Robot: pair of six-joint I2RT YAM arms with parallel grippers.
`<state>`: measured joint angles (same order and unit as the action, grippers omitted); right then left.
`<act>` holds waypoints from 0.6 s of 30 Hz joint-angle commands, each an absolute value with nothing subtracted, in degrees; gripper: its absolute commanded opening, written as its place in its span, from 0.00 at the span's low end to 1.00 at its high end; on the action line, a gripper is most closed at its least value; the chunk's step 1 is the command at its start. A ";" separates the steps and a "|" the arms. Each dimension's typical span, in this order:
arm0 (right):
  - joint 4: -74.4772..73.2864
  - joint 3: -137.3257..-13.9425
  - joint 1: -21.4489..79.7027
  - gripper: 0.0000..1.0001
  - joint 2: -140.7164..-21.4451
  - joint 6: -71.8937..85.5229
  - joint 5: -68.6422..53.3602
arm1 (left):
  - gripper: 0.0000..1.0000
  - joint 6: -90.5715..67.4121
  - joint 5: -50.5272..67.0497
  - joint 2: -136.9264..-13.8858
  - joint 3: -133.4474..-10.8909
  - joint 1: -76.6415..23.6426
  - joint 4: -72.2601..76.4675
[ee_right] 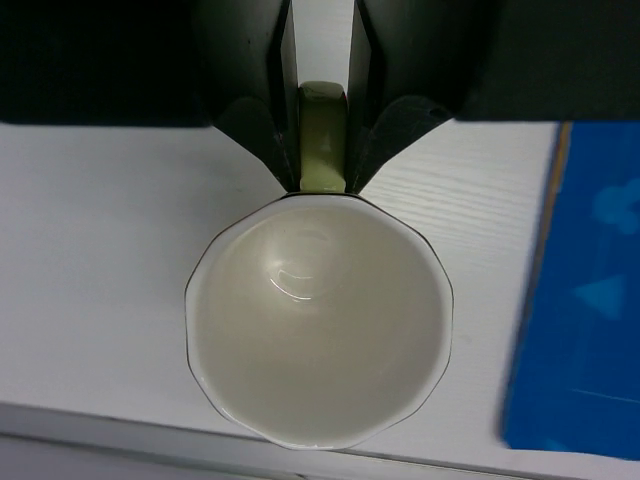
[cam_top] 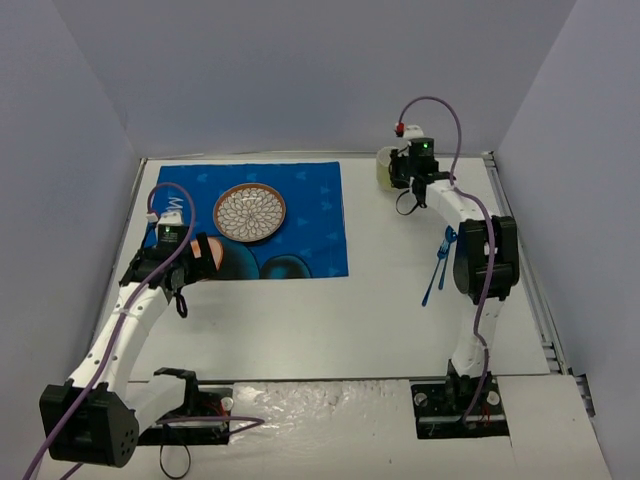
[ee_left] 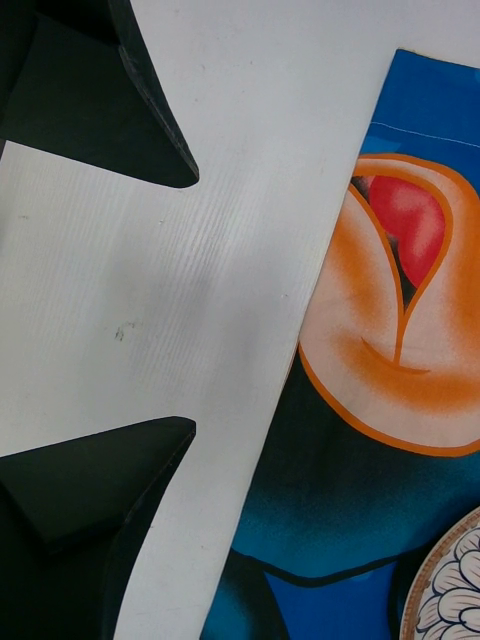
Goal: Set the dinner table for one person
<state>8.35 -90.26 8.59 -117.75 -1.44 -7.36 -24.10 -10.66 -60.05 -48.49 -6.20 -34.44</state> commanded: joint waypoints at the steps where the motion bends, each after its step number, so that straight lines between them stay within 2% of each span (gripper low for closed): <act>1: 18.03 -98.25 14.15 0.00 -113.50 -3.32 -15.24 | 0.97 -22.94 -9.51 -57.94 -50.06 -5.80 -32.85; 5: 18.29 -104.54 17.51 0.00 -118.76 -3.71 -18.37 | 0.97 -22.41 -7.37 -55.60 -48.85 -5.80 -31.71; 18: 18.28 -118.15 21.80 0.00 -130.41 -5.98 -17.23 | 0.97 -21.91 -7.43 -53.00 -47.70 -5.95 -30.13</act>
<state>10.80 -111.72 21.17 -131.31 -4.67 -17.82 -22.74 -7.10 -54.03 -47.19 -6.20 -33.10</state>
